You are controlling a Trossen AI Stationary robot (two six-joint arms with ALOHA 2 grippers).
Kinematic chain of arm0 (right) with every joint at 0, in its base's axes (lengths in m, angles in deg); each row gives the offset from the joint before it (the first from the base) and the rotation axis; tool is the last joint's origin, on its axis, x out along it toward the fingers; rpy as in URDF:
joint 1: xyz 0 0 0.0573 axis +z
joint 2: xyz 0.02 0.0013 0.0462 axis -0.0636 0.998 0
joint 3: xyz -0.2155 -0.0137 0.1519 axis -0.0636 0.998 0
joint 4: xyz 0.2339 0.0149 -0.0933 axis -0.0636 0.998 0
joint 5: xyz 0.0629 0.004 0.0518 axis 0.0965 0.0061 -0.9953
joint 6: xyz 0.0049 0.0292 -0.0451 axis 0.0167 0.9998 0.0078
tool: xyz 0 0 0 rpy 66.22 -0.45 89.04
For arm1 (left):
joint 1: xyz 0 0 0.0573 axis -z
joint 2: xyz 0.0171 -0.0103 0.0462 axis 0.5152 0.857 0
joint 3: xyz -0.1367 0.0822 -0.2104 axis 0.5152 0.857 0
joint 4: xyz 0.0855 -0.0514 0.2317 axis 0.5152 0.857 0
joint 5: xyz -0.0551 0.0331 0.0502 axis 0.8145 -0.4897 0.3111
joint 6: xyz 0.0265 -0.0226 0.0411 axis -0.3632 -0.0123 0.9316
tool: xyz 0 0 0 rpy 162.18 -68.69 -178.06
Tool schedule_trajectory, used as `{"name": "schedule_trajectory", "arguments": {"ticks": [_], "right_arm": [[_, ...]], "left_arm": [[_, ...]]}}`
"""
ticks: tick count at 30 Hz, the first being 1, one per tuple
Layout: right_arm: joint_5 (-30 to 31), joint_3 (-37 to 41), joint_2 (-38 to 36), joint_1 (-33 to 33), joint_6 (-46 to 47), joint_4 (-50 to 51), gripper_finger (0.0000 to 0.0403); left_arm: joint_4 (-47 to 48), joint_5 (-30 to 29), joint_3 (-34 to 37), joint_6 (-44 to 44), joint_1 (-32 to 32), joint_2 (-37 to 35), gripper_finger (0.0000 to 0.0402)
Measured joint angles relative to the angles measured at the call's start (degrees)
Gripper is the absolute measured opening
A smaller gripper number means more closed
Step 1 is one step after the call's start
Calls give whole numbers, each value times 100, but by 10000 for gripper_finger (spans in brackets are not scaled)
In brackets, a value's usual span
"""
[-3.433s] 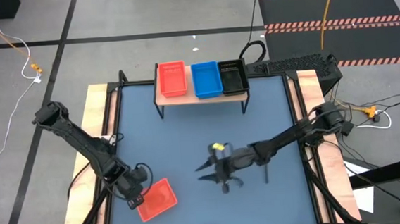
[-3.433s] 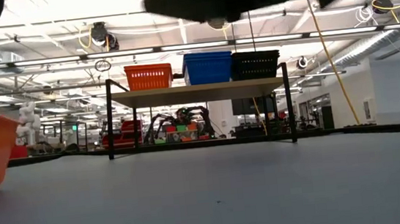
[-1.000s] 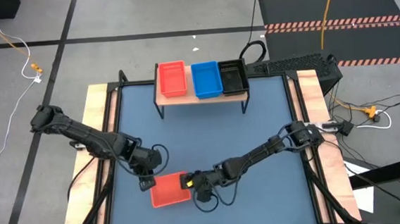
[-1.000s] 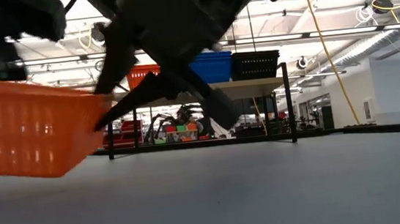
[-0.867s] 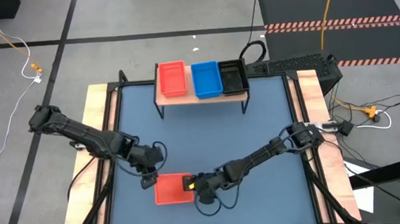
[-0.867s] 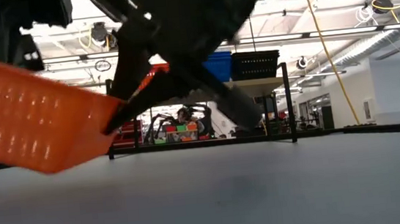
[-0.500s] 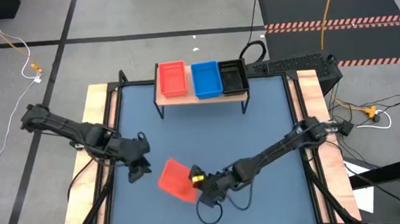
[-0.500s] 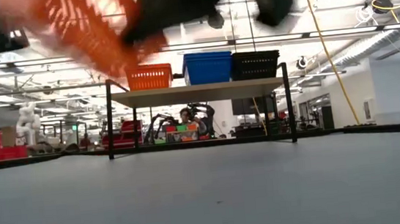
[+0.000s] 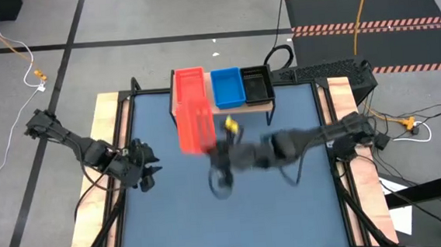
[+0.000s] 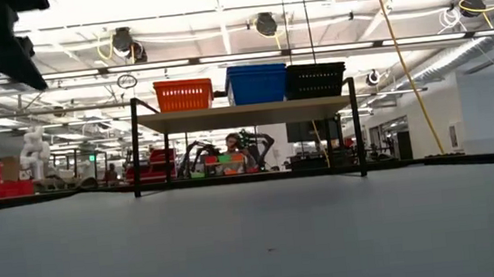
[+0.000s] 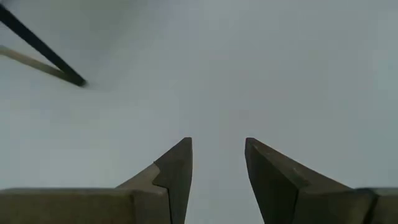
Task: Stack baskets on shelf by color
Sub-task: Stack the orange basket on top of the orange basket on the shelf
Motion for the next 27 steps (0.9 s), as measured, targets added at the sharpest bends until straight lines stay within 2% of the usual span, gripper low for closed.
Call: {"name": "schedule_trajectory", "arguments": {"ticks": [5,8,11,13,17,19,22,27], "right_arm": [[-302,-1772,464,-888,763,1179,0],[-791,-2340,810,-1417,1190,1699,0],[-1565,-2231,907,-1896,1472,1618,0],[-1758,-2271,1083,-2169,1541,1650,0],[-1703,-2279,1353,-2501,916,1719,0],[-1501,-2281,1442,-2637,528,1677,0],[-1569,-2280,1506,-2817,45,1765,0],[-1666,-2152,1546,-2870,-736,1792,0]], "left_arm": [[-370,-570,630,73,-4,2,150],[-724,-879,1098,113,-12,21,150],[-1340,-1208,1623,226,-79,47,150],[-1904,-1352,1964,483,-177,47,150],[-3052,-1655,2494,1128,-482,46,150],[-3513,-1862,2652,1261,-656,40,150],[-4046,-2028,2811,1384,-887,40,150],[-4229,-2026,2921,1618,-1109,40,150]]}}
